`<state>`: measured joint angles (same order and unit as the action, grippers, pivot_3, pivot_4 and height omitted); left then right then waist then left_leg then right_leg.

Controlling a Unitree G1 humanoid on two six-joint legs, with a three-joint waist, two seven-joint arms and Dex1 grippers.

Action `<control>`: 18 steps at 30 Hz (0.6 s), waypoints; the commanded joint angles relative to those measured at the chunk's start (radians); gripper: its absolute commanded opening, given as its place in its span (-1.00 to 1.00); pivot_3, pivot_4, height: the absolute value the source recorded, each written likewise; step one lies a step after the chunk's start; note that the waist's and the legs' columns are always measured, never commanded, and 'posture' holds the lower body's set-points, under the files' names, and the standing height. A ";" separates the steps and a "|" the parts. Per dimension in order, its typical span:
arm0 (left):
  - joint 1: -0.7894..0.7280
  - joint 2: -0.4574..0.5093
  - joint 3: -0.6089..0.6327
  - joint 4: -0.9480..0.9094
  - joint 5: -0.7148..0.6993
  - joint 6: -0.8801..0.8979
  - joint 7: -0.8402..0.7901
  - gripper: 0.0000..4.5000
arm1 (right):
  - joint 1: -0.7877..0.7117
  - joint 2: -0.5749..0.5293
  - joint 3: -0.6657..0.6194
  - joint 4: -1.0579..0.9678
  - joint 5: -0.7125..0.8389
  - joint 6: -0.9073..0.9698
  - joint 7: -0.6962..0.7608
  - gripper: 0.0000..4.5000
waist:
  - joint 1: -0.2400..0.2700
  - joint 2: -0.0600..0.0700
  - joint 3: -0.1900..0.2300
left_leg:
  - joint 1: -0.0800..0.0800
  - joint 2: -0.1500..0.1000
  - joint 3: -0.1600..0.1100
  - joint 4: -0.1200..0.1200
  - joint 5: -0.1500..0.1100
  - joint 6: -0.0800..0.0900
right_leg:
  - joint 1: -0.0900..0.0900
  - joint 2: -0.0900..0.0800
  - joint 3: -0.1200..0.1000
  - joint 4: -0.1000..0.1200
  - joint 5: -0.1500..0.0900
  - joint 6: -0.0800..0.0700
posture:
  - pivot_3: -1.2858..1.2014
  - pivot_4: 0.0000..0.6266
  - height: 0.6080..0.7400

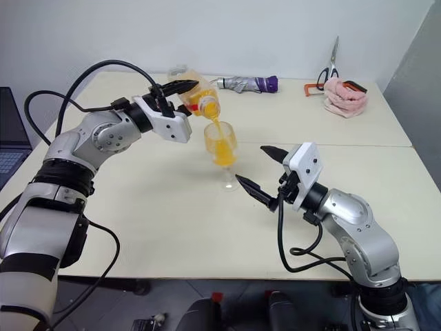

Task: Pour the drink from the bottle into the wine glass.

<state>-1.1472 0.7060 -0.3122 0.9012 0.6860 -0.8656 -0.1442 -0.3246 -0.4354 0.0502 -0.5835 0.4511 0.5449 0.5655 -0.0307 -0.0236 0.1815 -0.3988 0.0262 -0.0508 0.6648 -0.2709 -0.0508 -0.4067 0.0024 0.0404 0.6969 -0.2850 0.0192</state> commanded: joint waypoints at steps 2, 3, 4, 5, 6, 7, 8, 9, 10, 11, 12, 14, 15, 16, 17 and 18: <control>-0.052 0.022 0.008 -0.006 -0.006 -0.008 0.036 -0.25 | -0.002 0.005 -0.019 -0.034 0.009 -0.045 0.000 1.00 | 0.000 0.000 0.000 | 0.000 0.000 0.000 0.000 0.000 0.000 | 0.000 0.000 0.000 0.000 0.000 0.000 | 0.03 -0.52 1.00; -0.054 0.022 0.006 -0.004 -0.005 -0.009 0.038 -0.25 | -0.002 0.005 -0.018 -0.034 0.010 -0.046 0.000 1.00 | 0.000 0.000 0.000 | 0.000 0.000 0.000 0.000 0.000 0.000 | 0.000 0.000 0.000 0.000 0.000 0.000 | 0.03 -0.52 1.00; -0.054 0.022 0.005 -0.003 -0.005 -0.010 0.040 -0.25 | -0.002 0.006 -0.017 -0.035 0.011 -0.047 0.000 1.00 | 0.000 0.000 0.000 | 0.000 0.000 0.000 0.000 0.000 0.000 | 0.000 0.000 0.000 0.000 0.000 0.000 | 0.03 -0.52 1.00; -0.055 0.022 0.004 -0.002 -0.004 -0.011 0.041 -0.25 | -0.002 0.007 -0.016 -0.035 0.011 -0.047 0.001 1.00 | 0.000 0.000 0.000 | 0.000 0.000 0.000 0.000 0.000 0.000 | 0.000 0.000 0.000 0.000 0.000 0.000 | 0.03 -0.52 1.00; -0.056 0.023 0.003 -0.002 -0.004 -0.011 0.043 -0.25 | -0.001 0.007 -0.015 -0.036 0.012 -0.047 0.001 1.00 | 0.000 0.000 0.000 | 0.000 0.000 0.000 0.000 0.000 0.000 | 0.000 0.000 0.000 0.000 0.000 0.000 | 0.03 -0.52 1.00; -0.057 0.023 0.002 -0.001 -0.003 -0.012 0.044 -0.25 | -0.001 0.007 -0.014 -0.037 0.013 -0.046 0.001 1.00 | 0.000 0.000 0.000 | 0.000 0.000 0.000 0.000 0.000 0.000 | 0.000 0.000 0.000 0.000 0.000 0.000 | 0.03 -0.52 1.00; -0.058 0.024 0.001 -0.001 -0.002 -0.013 0.046 -0.25 | -0.001 0.007 -0.014 -0.038 0.014 -0.044 0.001 1.00 | 0.000 0.000 0.000 | 0.000 0.000 0.000 0.000 0.000 0.000 | 0.000 0.000 0.000 0.000 0.000 0.000 | 0.03 -0.52 1.00; -0.058 0.024 0.001 -0.001 -0.002 -0.014 0.047 -0.25 | 0.000 0.007 -0.013 -0.040 0.015 -0.043 0.000 1.00 | 0.000 0.000 0.000 | 0.000 0.000 0.000 0.000 0.000 0.000 | 0.000 0.000 0.000 0.000 0.000 0.000 | 0.03 -0.52 1.00; -0.058 0.024 0.001 -0.001 -0.002 -0.015 0.048 -0.25 | 0.001 0.007 -0.012 -0.040 0.016 -0.042 0.000 1.00 | 0.000 0.000 0.000 | 0.000 0.000 0.000 0.000 0.000 0.000 | 0.000 0.000 0.000 0.000 0.000 0.000 | 0.03 -0.52 1.00; -0.059 0.025 0.000 -0.001 -0.001 -0.015 0.049 -0.25 | 0.001 0.007 -0.011 -0.041 0.016 -0.041 0.000 1.00 | 0.000 0.000 0.000 | 0.000 0.000 0.000 0.000 0.000 0.000 | 0.000 0.000 0.000 0.000 0.000 0.000 | 0.03 -0.52 1.00; -0.059 0.025 0.000 -0.001 -0.001 -0.016 0.049 -0.25 | 0.001 0.007 -0.011 -0.042 0.016 -0.041 0.000 1.00 | 0.000 0.000 0.000 | 0.000 0.000 0.000 0.000 0.000 0.000 | 0.000 0.000 0.000 0.000 0.000 0.000 | 0.03 -0.52 1.00; -0.062 0.026 -0.001 0.001 0.001 -0.016 0.051 -0.25 | 0.001 0.007 -0.009 -0.043 0.016 -0.040 0.000 1.00 | 0.000 0.000 0.000 | 0.000 0.000 0.000 0.000 0.000 0.000 | 0.000 0.000 0.000 0.000 0.000 0.000 | 0.03 -0.52 1.00; -0.063 0.026 -0.002 0.002 0.002 -0.016 0.052 -0.25 | 0.002 0.007 -0.008 -0.044 0.016 -0.039 -0.001 1.00 | 0.000 0.000 0.000 | 0.000 0.000 0.000 0.000 0.000 0.000 | 0.000 0.000 0.000 0.000 0.000 0.000 | 0.03 -0.52 1.00; -0.065 0.027 -0.002 0.003 0.003 -0.016 0.052 -0.25 | 0.002 0.007 -0.008 -0.044 0.016 -0.038 -0.001 1.00 | 0.000 0.000 0.000 | 0.000 0.000 0.000 0.000 0.000 0.000 | 0.000 0.000 0.000 0.000 0.000 0.000 | 0.03 -0.52 1.00; -0.066 0.027 -0.003 0.004 0.004 -0.016 0.053 -0.25 | 0.002 0.008 -0.007 -0.045 0.016 -0.038 -0.002 1.00 | 0.000 0.000 0.000 | 0.000 0.000 0.000 0.000 0.000 0.000 | 0.000 0.000 0.000 0.000 0.000 0.000 | 0.03 -0.52 1.00; -0.067 0.028 -0.004 0.005 0.005 -0.016 0.054 -0.25 | 0.002 0.008 -0.006 -0.045 0.016 -0.037 -0.003 1.00 | 0.000 0.000 0.000 | 0.000 0.000 0.000 0.000 0.000 0.000 | 0.000 0.000 0.000 0.000 0.000 0.000 | 0.03 -0.52 1.00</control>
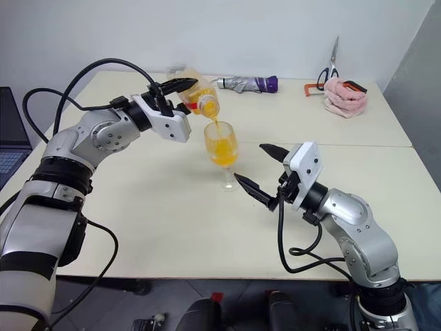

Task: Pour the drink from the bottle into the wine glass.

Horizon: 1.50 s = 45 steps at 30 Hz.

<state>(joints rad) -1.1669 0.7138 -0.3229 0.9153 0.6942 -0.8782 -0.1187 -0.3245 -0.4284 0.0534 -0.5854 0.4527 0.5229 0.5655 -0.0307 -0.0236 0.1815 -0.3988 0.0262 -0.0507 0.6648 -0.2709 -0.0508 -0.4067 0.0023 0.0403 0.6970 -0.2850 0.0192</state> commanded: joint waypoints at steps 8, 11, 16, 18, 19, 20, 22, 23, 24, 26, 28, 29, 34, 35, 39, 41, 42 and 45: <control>-0.056 0.016 -0.002 -0.001 0.003 -0.004 0.041 -0.25 | 0.005 0.002 -0.007 -0.043 0.010 -0.018 -0.006 1.00 | 0.000 0.000 0.000 | 0.000 0.000 0.000 0.000 0.000 0.000 | 0.000 0.000 0.000 0.000 0.000 0.000 | 0.03 -0.52 1.00; -0.058 0.017 -0.007 0.001 0.003 -0.003 0.043 -0.25 | 0.008 0.002 -0.008 -0.046 0.011 -0.017 -0.009 1.00 | 0.000 0.000 0.000 | 0.000 0.000 0.000 0.000 0.000 0.000 | 0.000 0.000 0.000 0.000 0.000 0.000 | 0.03 -0.52 1.00; -0.062 0.016 -0.013 0.006 0.003 -0.004 0.046 -0.25 | 0.011 0.003 -0.008 -0.049 0.013 -0.016 -0.011 1.00 | 0.000 0.000 0.000 | 0.000 0.000 0.000 0.000 0.000 0.000 | 0.000 0.000 0.000 0.000 0.000 0.000 | 0.03 -0.52 1.00; -0.065 0.015 -0.014 0.007 0.004 -0.005 0.048 -0.25 | 0.012 0.002 -0.008 -0.050 0.015 -0.015 -0.010 1.00 | 0.000 0.000 0.000 | 0.000 0.000 0.000 0.000 0.000 0.000 | 0.000 0.000 0.000 0.000 0.000 0.000 | 0.03 -0.52 1.00; -0.066 0.015 -0.014 0.007 0.006 -0.006 0.051 -0.25 | 0.012 0.002 -0.009 -0.050 0.016 -0.014 -0.010 1.00 | 0.000 0.000 0.000 | 0.000 0.000 0.000 0.000 0.000 0.000 | 0.000 0.000 0.000 0.000 0.000 0.000 | 0.03 -0.52 1.00; -0.068 0.015 -0.015 0.008 0.007 -0.006 0.053 -0.25 | 0.012 0.003 -0.009 -0.050 0.017 -0.014 -0.010 1.00 | 0.000 0.000 0.000 | 0.000 0.000 0.000 0.000 0.000 0.000 | 0.000 0.000 0.000 0.000 0.000 0.000 | 0.03 -0.52 1.00; -0.069 0.015 -0.015 0.008 0.008 -0.006 0.054 -0.25 | 0.013 0.002 -0.009 -0.051 0.018 -0.012 -0.009 1.00 | 0.000 0.000 0.000 | 0.000 0.000 0.000 0.000 0.000 0.000 | 0.000 0.000 0.000 0.000 0.000 0.000 | 0.03 -0.52 1.00; -0.069 0.015 -0.015 0.009 0.007 -0.005 0.054 -0.25 | 0.014 0.002 -0.008 -0.052 0.018 -0.012 -0.009 1.00 | 0.000 0.000 0.000 | 0.000 0.000 0.000 0.000 0.000 0.000 | 0.000 0.000 0.000 0.000 0.000 0.000 | 0.03 -0.52 1.00; -0.069 0.015 -0.016 0.008 0.008 -0.006 0.055 -0.25 | 0.015 0.002 -0.008 -0.052 0.019 -0.012 -0.009 1.00 | 0.000 0.000 0.000 | 0.000 0.000 0.000 0.000 0.000 0.000 | 0.000 0.000 0.000 0.000 0.000 0.000 | 0.03 -0.52 1.00; -0.069 0.015 -0.016 0.009 0.007 -0.006 0.055 -0.25 | 0.016 0.002 -0.009 -0.053 0.019 -0.012 -0.009 1.00 | 0.000 0.000 0.000 | 0.000 0.000 0.000 0.000 0.000 0.000 | 0.000 0.000 0.000 0.000 0.000 0.000 | 0.03 -0.52 1.00; -0.068 0.015 -0.017 0.010 0.007 -0.006 0.056 -0.25 | 0.016 0.002 -0.008 -0.053 0.019 -0.011 -0.009 1.00 | 0.000 0.000 0.000 | 0.000 0.000 0.000 0.000 0.000 0.000 | 0.000 0.000 0.000 0.000 0.000 0.000 | 0.03 -0.52 1.00; -0.068 0.015 -0.018 0.011 0.007 -0.006 0.057 -0.25 | 0.016 0.002 -0.007 -0.053 0.018 -0.011 -0.010 1.00 | 0.000 0.000 0.000 | 0.000 0.000 0.000 0.000 0.000 0.000 | 0.000 0.000 0.000 0.000 0.000 0.000 | 0.03 -0.52 1.00; -0.063 0.009 -0.015 0.012 -0.001 0.001 0.053 -0.25 | 0.019 0.002 -0.006 -0.057 0.017 -0.011 -0.012 1.00 | 0.000 0.000 0.000 | 0.000 0.000 0.000 0.000 0.000 0.000 | 0.000 0.000 0.000 0.000 0.000 0.000 | 0.03 -0.52 1.00; -0.061 0.006 -0.014 0.012 -0.004 0.003 0.051 -0.25 | 0.019 0.002 -0.006 -0.058 0.017 -0.011 -0.012 1.00 | 0.000 0.000 0.000 | 0.000 0.000 0.000 0.000 0.000 0.000 | 0.000 0.000 0.000 0.000 0.000 0.000 | 0.03 -0.52 1.00; -0.047 -0.024 0.016 0.028 -0.076 0.032 0.000 -0.25 | 0.018 0.006 -0.003 -0.059 0.013 -0.012 -0.016 1.00 | 0.000 0.000 0.000 | 0.000 0.000 0.000 0.000 0.000 0.000 | 0.000 0.000 0.000 0.000 0.000 0.000 | 0.03 -0.52 1.00; -0.037 -0.039 0.030 0.027 -0.118 0.053 -0.028 -0.25 | 0.017 0.007 -0.002 -0.059 0.012 -0.012 -0.017 1.00 | 0.000 0.000 0.000 | 0.000 0.000 0.000 0.000 0.000 0.000 | 0.000 0.000 0.000 0.000 0.000 0.000 | 0.03 -0.52 1.00; -0.034 -0.042 0.031 0.023 -0.126 0.060 -0.035 -0.25 | 0.017 0.007 -0.002 -0.058 0.011 -0.013 -0.018 1.00 | 0.000 0.000 0.000 | 0.000 0.000 0.000 0.001 0.000 0.000 | 0.000 0.000 0.000 0.000 0.000 0.000 | 0.03 -0.52 1.00; -0.017 -0.051 0.039 0.010 -0.157 0.080 -0.054 -0.25 | 0.017 0.008 -0.001 -0.058 0.013 -0.012 -0.019 1.00 | -0.002 0.000 0.000 | 0.000 0.000 0.000 0.000 0.000 0.000 | 0.000 0.000 0.000 0.000 0.000 0.000 | 0.03 -0.52 1.00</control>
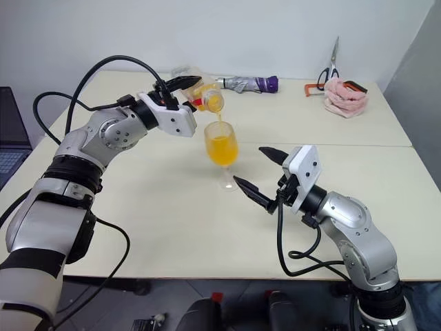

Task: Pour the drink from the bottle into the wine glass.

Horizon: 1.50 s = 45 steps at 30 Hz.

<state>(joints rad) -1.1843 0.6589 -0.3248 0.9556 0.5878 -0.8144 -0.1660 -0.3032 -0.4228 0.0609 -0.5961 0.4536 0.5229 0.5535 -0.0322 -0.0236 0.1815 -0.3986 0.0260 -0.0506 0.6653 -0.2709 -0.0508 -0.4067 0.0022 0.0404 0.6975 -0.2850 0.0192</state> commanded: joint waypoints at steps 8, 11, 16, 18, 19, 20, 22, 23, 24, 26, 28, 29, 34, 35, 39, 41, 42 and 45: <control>0.062 -0.056 0.117 -0.099 -0.248 0.107 -0.140 -0.25 | -0.010 0.008 -0.003 -0.041 0.001 -0.028 -0.010 1.00 | 0.001 0.000 0.000 | 0.000 0.000 0.000 0.000 0.000 0.000 | 0.000 0.000 0.000 0.000 0.000 0.000 | 0.03 -0.52 1.00; 0.097 -0.102 0.192 -0.170 -0.393 0.254 -0.228 -0.25 | -0.011 0.011 0.001 -0.039 -0.002 -0.034 -0.009 1.00 | 0.001 0.000 0.000 | -0.001 0.000 0.000 0.001 0.000 0.000 | 0.000 0.000 0.000 0.000 0.000 0.000 | 0.03 -0.52 1.00; 0.209 -0.128 0.323 -0.363 -0.581 0.592 -0.298 -0.25 | -0.013 -0.012 0.011 -0.053 0.045 0.005 0.035 1.00 | -0.009 0.000 0.000 | 0.001 0.001 0.000 0.001 0.000 0.000 | 0.000 0.000 0.001 0.001 0.000 0.000 | 0.03 -0.52 1.00; 0.279 -0.123 0.370 -0.451 -0.631 0.734 -0.298 -0.25 | -0.016 -0.028 0.017 -0.059 0.066 0.025 0.057 1.00 | -0.015 0.000 0.000 | 0.001 0.001 0.000 0.001 0.000 0.000 | 0.000 0.001 0.001 0.001 0.000 0.000 | 0.03 -0.52 1.00; 0.301 -0.122 0.385 -0.487 -0.644 0.785 -0.296 -0.25 | -0.017 -0.031 0.018 -0.060 0.071 0.030 0.060 1.00 | -0.017 0.000 0.000 | 0.001 0.002 0.000 0.001 0.000 0.000 | 0.000 0.001 0.001 0.002 0.000 0.000 | 0.03 -0.52 1.00; 0.339 -0.117 0.405 -0.535 -0.664 0.854 -0.295 -0.25 | -0.025 -0.033 0.023 -0.057 0.071 0.036 0.058 1.00 | -0.017 0.000 0.000 | 0.001 0.002 -0.001 0.001 0.000 0.000 | 0.000 0.001 0.000 0.002 0.000 0.000 | 0.03 -0.52 1.00; 0.415 -0.111 0.446 -0.621 -0.700 0.974 -0.286 -0.25 | -0.045 -0.029 0.031 -0.045 0.067 0.044 0.054 1.00 | -0.017 0.000 0.000 | 0.000 0.001 -0.001 0.002 0.000 0.000 | 0.000 0.001 0.000 0.002 0.000 0.000 | 0.03 -0.52 1.00; 0.443 -0.113 0.467 -0.655 -0.720 1.030 -0.277 -0.25 | -0.055 -0.026 0.034 -0.039 0.066 0.047 0.053 1.00 | -0.018 0.000 0.000 | 0.000 0.002 -0.001 0.002 0.000 0.000 | 0.000 0.001 0.000 0.002 0.000 0.000 | 0.03 -0.52 1.00; 0.479 -0.113 0.490 -0.692 -0.742 1.085 -0.272 -0.26 | -0.069 -0.023 0.042 -0.032 0.066 0.051 0.056 1.00 | -0.017 0.000 0.000 | 0.001 0.002 -0.001 0.002 0.000 0.000 | 0.000 0.001 0.001 0.002 0.000 0.000 | 0.03 -0.52 1.00; 0.531 -0.118 0.524 -0.746 -0.777 1.169 -0.260 -0.26 | -0.090 -0.028 0.055 -0.021 0.067 0.064 0.070 1.00 | -0.015 0.000 0.000 | 0.000 0.002 -0.002 0.004 0.000 0.000 | 0.000 0.000 0.000 0.002 0.000 0.000 | 0.03 -0.52 1.00; 0.563 -0.127 0.555 -0.781 -0.808 1.232 -0.246 -0.26 | -0.104 -0.040 0.069 -0.014 0.067 0.075 0.088 1.00 | -0.011 0.000 0.000 | 0.000 0.001 -0.002 0.004 0.000 0.000 | 0.000 0.000 0.000 0.003 0.000 0.000 | 0.03 -0.52 1.00; 0.575 -0.131 0.569 -0.792 -0.823 1.260 -0.240 -0.26 | -0.109 -0.046 0.076 -0.012 0.066 0.079 0.096 1.00 | -0.008 0.000 0.000 | 0.000 0.001 -0.002 0.004 0.000 0.000 | 0.001 0.000 -0.001 0.002 0.000 0.000 | 0.03 -0.52 1.00; 0.611 -0.132 0.612 -0.797 -0.866 1.324 -0.229 -0.26 | -0.137 -0.059 0.102 -0.001 0.053 0.092 0.119 1.00 | 0.003 0.000 0.000 | 0.000 0.001 -0.002 0.005 0.000 0.000 | 0.001 -0.001 -0.001 0.002 0.000 0.000 | 0.03 -0.52 1.00; 0.617 -0.126 0.613 -0.790 -0.866 1.320 -0.235 -0.26 | -0.143 -0.058 0.104 0.002 0.052 0.095 0.119 1.00 | 0.003 0.000 0.000 | 0.000 0.001 -0.002 0.006 0.000 0.000 | 0.001 -0.001 -0.001 0.002 0.000 0.000 | 0.03 -0.52 1.00; 0.631 -0.106 0.608 -0.754 -0.859 1.290 -0.268 -0.26 | -0.150 -0.057 0.111 0.007 0.043 0.095 0.125 1.00 | 0.003 0.000 0.000 | 0.000 0.001 -0.002 0.006 0.000 0.000 | 0.001 -0.001 -0.001 0.002 0.000 0.000 | 0.03 -0.52 1.00; 0.637 -0.094 0.601 -0.732 -0.853 1.256 -0.297 -0.26 | -0.150 -0.056 0.116 0.009 0.037 0.093 0.125 1.00 | 0.003 0.000 0.000 | 0.000 0.001 -0.002 0.006 0.000 0.000 | 0.001 -0.001 -0.001 0.002 0.000 0.000 | 0.03 -0.52 1.00; 0.636 -0.095 0.606 -0.723 -0.860 1.253 -0.306 -0.26 | -0.151 -0.056 0.117 0.010 0.035 0.092 0.126 1.00 | 0.003 0.000 0.000 | 0.000 0.001 -0.002 0.006 0.000 0.000 | 0.001 -0.001 -0.001 0.002 0.000 0.000 | 0.03 -0.52 1.00; 0.637 -0.098 0.609 -0.701 -0.869 1.235 -0.326 -0.26 | -0.149 -0.055 0.119 0.011 0.032 0.089 0.126 1.00 | 0.003 0.000 0.000 | 0.000 0.001 -0.002 0.006 0.000 0.000 | 0.001 -0.001 -0.001 0.002 0.000 0.000 | 0.03 -0.52 1.00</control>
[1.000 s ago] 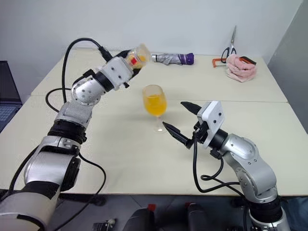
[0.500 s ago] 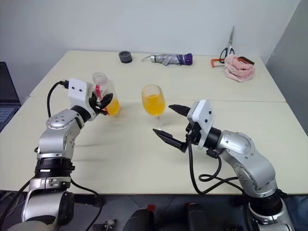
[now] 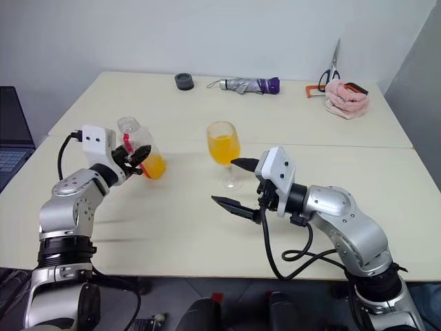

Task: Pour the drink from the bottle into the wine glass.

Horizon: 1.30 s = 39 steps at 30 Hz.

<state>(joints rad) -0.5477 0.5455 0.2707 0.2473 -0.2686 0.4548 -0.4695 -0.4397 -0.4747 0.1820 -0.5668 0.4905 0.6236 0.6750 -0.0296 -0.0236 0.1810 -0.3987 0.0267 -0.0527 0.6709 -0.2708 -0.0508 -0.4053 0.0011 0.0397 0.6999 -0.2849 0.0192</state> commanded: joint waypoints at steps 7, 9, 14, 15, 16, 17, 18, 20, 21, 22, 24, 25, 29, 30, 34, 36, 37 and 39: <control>0.019 0.007 0.006 0.043 0.004 -0.104 -0.034 0.17 | -0.006 -0.002 0.002 -0.017 -0.018 -0.019 0.001 1.00 | 0.000 0.000 0.000 | 0.000 0.000 0.000 0.000 0.000 0.000 | 0.000 0.000 0.000 0.000 0.000 0.000 | 0.03 -0.52 1.00; 0.026 0.005 0.005 0.030 0.006 -0.123 -0.031 0.47 | -0.003 0.001 0.002 -0.019 -0.019 -0.020 0.000 1.00 | 0.000 0.000 0.000 | 0.000 0.000 0.000 0.000 0.000 0.000 | 0.000 0.000 0.000 0.000 0.000 0.000 | 0.03 -0.52 1.00; 0.049 0.006 0.002 -0.004 0.024 -0.168 -0.016 0.99 | 0.005 0.007 0.001 -0.024 -0.019 -0.020 -0.001 1.00 | 0.000 0.000 0.000 | 0.000 0.000 0.000 0.000 0.000 0.000 | 0.000 0.000 0.000 0.000 0.000 0.000 | 0.03 -0.52 1.00; 0.058 0.005 0.003 -0.013 0.025 -0.174 -0.009 0.99 | 0.009 0.007 0.000 -0.025 -0.019 -0.022 -0.002 1.00 | 0.000 0.000 0.000 | 0.000 0.000 0.000 0.000 0.000 0.000 | 0.000 0.000 0.000 0.000 0.000 0.000 | 0.03 -0.52 1.00; 0.071 0.003 0.004 -0.027 0.028 -0.183 -0.004 0.99 | 0.016 0.007 -0.003 -0.025 -0.020 -0.025 -0.003 1.00 | 0.000 0.000 0.000 | 0.000 0.000 0.000 0.000 0.000 0.000 | 0.000 0.000 0.000 0.000 0.000 0.000 | 0.03 -0.52 1.00; 0.084 0.001 0.006 -0.041 0.029 -0.189 0.000 0.99 | 0.026 0.006 -0.006 -0.026 -0.023 -0.031 -0.005 1.00 | 0.000 0.000 0.000 | 0.000 0.000 0.000 0.000 0.000 0.000 | 0.000 0.000 0.000 0.000 0.000 0.000 | 0.03 -0.52 1.00; 0.099 -0.003 0.012 -0.056 0.027 -0.191 0.011 0.99 | 0.045 0.001 -0.008 -0.025 -0.035 -0.045 -0.005 1.00 | 0.000 0.000 0.000 | 0.000 0.001 0.000 -0.001 0.000 0.000 | 0.000 0.000 0.000 0.000 0.000 0.000 | 0.03 -0.52 1.00; 0.134 -0.007 0.020 -0.088 0.028 -0.201 0.029 0.99 | 0.096 -0.015 -0.011 -0.022 -0.067 -0.083 -0.005 1.00 | 0.000 0.000 0.000 | 0.000 0.001 0.000 -0.001 0.000 0.000 | 0.000 0.000 0.000 -0.001 0.000 0.000 | 0.03 -0.52 1.00; 0.153 -0.010 0.024 -0.105 0.026 -0.204 0.036 0.99 | 0.123 -0.022 -0.013 -0.021 -0.084 -0.105 -0.005 1.00 | 0.000 0.000 0.000 | 0.000 0.001 0.000 -0.001 0.000 0.000 | 0.000 -0.001 0.000 -0.001 0.000 0.000 | 0.03 -0.52 1.00; 0.177 -0.013 0.028 -0.127 0.026 -0.210 0.046 0.99 | 0.153 -0.024 -0.020 -0.019 -0.097 -0.126 -0.011 1.00 | 0.000 0.000 0.000 | 0.000 0.001 0.000 -0.001 0.000 0.000 | 0.000 -0.001 0.000 -0.001 0.000 0.000 | 0.03 -0.52 1.00; 0.215 -0.019 0.034 -0.164 0.023 -0.216 0.060 0.99 | 0.200 -0.016 -0.035 -0.011 -0.112 -0.153 -0.033 1.00 | 0.000 0.000 0.000 | 0.000 0.001 0.000 -0.001 0.000 0.000 | 0.000 -0.002 0.000 -0.001 0.000 0.000 | 0.03 -0.52 1.00; 0.231 -0.023 0.037 -0.181 0.020 -0.203 0.071 0.99 | 0.222 -0.007 -0.043 -0.003 -0.120 -0.169 -0.044 1.00 | 0.000 0.000 0.000 | 0.000 0.001 0.000 -0.001 0.000 0.000 | 0.000 -0.002 0.001 -0.001 0.000 0.000 | 0.03 -0.52 1.00; 0.321 -0.030 0.019 -0.245 0.050 -0.186 0.109 0.99 | 0.326 0.080 -0.093 0.104 -0.170 -0.290 -0.135 1.00 | 0.000 -0.001 0.000 | 0.001 0.001 0.000 -0.001 0.000 0.000 | 0.001 -0.002 0.001 -0.001 0.000 0.000 | 0.03 -0.52 1.00; 0.335 -0.039 0.024 -0.260 0.043 -0.175 0.119 0.99 | 0.345 0.089 -0.094 0.130 -0.196 -0.332 -0.142 1.00 | 0.000 -0.001 -0.001 | 0.002 0.001 0.001 -0.002 0.000 0.000 | 0.001 -0.002 0.001 -0.001 0.000 0.000 | 0.03 -0.52 1.00; 0.429 -0.094 0.035 -0.358 0.047 -0.209 0.170 0.99 | 0.412 0.197 -0.172 0.279 -0.241 -0.470 -0.268 1.00 | 0.000 -0.001 -0.001 | 0.002 0.002 0.002 -0.004 0.000 0.000 | 0.001 -0.002 0.002 -0.001 0.000 0.000 | 0.03 -0.52 1.00; 0.454 -0.116 0.034 -0.382 0.046 -0.216 0.182 0.99 | 0.414 0.230 -0.195 0.331 -0.255 -0.521 -0.298 1.00 | 0.000 -0.001 -0.001 | 0.003 0.002 0.002 -0.005 0.000 0.000 | 0.001 -0.002 0.003 -0.001 0.000 0.000 | 0.03 -0.52 1.00; 0.462 -0.125 0.033 -0.388 0.046 -0.222 0.187 0.99 | 0.411 0.241 -0.202 0.354 -0.265 -0.542 -0.310 1.00 | 0.000 -0.001 -0.001 | 0.002 0.002 0.002 -0.005 0.000 0.000 | 0.001 -0.002 0.002 -0.001 0.000 0.000 | 0.03 -0.52 1.00; 0.470 -0.137 0.033 -0.393 0.043 -0.231 0.193 0.99 | 0.402 0.255 -0.207 0.382 -0.269 -0.561 -0.322 1.00 | 0.000 -0.001 -0.001 | 0.003 0.002 0.002 -0.005 0.000 0.000 | 0.001 -0.002 0.002 -0.001 0.000 0.000 | 0.03 -0.52 1.00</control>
<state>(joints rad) -0.0796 0.4085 0.2818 -0.0947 -0.2247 0.2510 -0.2876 -0.0210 -0.2236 -0.0084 -0.1768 0.2240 0.1041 0.3653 -0.0292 -0.0244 0.1804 -0.3956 0.0280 -0.0505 0.6658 -0.2708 -0.0509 -0.4046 -0.0003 0.0420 0.6987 -0.2849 0.0193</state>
